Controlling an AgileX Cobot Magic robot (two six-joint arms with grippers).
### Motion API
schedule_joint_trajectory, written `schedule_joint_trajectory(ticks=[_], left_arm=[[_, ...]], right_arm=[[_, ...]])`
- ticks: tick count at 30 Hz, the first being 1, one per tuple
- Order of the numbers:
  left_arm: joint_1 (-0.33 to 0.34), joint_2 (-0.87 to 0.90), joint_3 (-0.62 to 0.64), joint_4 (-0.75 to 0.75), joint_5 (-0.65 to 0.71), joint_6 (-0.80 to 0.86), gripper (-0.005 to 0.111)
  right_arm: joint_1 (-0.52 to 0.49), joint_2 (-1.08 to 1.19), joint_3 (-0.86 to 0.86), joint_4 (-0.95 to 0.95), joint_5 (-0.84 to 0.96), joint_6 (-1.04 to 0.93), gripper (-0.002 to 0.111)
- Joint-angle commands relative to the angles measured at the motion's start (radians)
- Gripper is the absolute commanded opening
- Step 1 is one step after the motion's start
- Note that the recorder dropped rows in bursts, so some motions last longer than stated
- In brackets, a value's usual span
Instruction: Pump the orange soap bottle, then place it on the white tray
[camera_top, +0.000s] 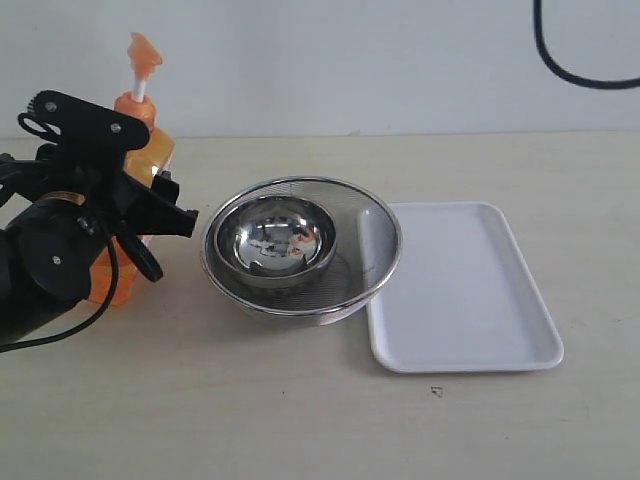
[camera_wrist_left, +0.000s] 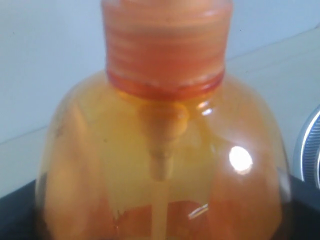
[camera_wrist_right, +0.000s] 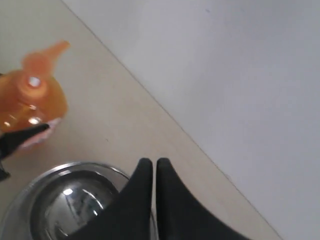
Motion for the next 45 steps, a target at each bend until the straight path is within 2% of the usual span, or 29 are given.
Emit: schedule_joint_trajectory(ticks=[1, 8, 14, 21, 31, 34, 45], left_arm=[[-0.004, -0.007, 0.012, -0.025, 0.025, 0.017, 0.005], [-0.004, -0.007, 0.012, -0.021, 0.037, 0.017, 0.005], [-0.004, -0.007, 0.012, -0.012, 0.046, 0.017, 0.005], [-0.004, -0.007, 0.012, -0.012, 0.053, 0.017, 0.005], [-0.004, -0.007, 0.012, -0.010, 0.052, 0.015, 0.005], [-0.004, -0.007, 0.012, -0.008, 0.065, 0.015, 0.005], [-0.004, -0.007, 0.012, -0.006, 0.070, 0.014, 0.005]], right_arm=[[0.036, 0.085, -0.099, 0.233, 0.053, -0.206, 0.000], [0.122, 0.237, -0.210, 0.274, 0.051, -0.211, 0.000], [0.201, 0.375, -0.377, 0.276, 0.052, -0.209, 0.000], [0.213, 0.509, -0.576, 0.282, 0.101, -0.170, 0.000], [0.213, 0.646, -0.708, 0.262, 0.087, -0.121, 0.000], [0.211, 0.672, -0.730, 0.229, 0.074, -0.083, 0.000], [0.211, 0.738, -0.825, -0.106, 0.144, 0.228, 0.000]])
